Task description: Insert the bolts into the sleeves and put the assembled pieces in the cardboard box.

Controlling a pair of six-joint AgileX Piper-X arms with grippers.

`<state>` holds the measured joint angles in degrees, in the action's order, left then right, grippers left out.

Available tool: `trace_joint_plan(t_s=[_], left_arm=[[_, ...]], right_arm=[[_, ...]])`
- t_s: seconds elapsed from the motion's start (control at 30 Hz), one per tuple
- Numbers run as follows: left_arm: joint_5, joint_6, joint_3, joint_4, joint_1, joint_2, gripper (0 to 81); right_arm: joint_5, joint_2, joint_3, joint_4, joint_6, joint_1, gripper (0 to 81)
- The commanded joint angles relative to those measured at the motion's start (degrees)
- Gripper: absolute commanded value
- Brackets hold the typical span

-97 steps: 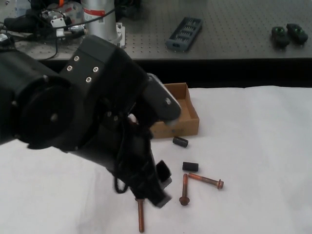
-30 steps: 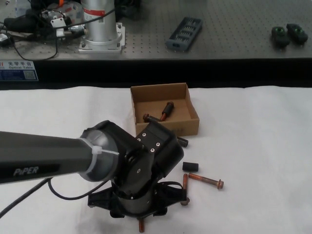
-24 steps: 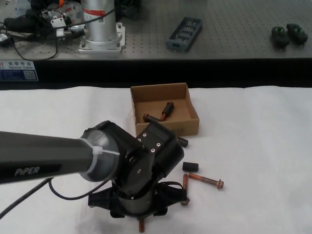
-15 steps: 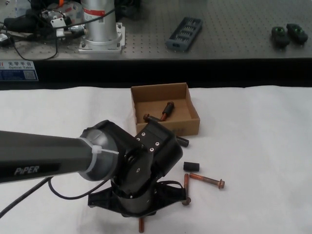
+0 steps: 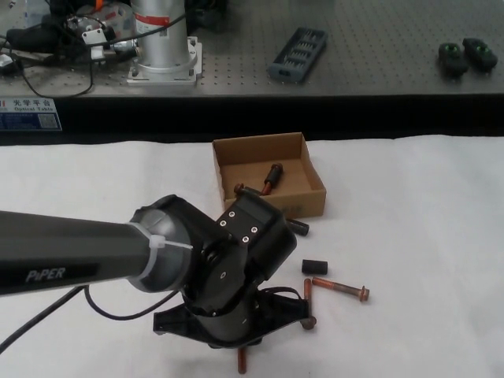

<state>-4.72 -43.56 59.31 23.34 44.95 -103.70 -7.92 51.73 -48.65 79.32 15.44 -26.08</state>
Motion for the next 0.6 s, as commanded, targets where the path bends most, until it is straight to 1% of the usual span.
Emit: trace_joint_plan(t_s=[0.0, 0.07, 0.17, 0.37, 0.43, 0.57], left_arm=[[7.2, 0.0, 0.0, -1.6, 0.3, -1.3, 1.4], [8.5, 1.0, 0.0, -1.6, 0.3, -0.8, 1.4], [8.4, 5.4, 0.0, -1.6, 0.3, 1.3, 1.4], [4.7, 15.6, 0.0, -1.6, 0.3, 7.2, 2.5], [5.1, 16.9, 0.0, -1.1, -0.1, 9.1, 2.7], [5.4, 18.4, -0.9, -1.6, -1.1, 13.1, 2.7]], right_arm=[[-0.8, -0.5, -0.1, 0.3, 0.0, 0.1, 2.7], [-0.7, -0.5, -0.1, 0.3, 0.1, 0.1, 2.7], [-0.7, -0.5, -0.1, 0.3, 0.1, 0.1, 2.7], [-1.0, -0.5, -0.1, -0.1, 0.1, 0.1, 2.7], [-3.3, -0.5, -0.1, -0.6, -0.2, 0.1, 2.7], [-10.7, -0.5, -0.1, -3.0, -2.8, -0.1, 2.7]])
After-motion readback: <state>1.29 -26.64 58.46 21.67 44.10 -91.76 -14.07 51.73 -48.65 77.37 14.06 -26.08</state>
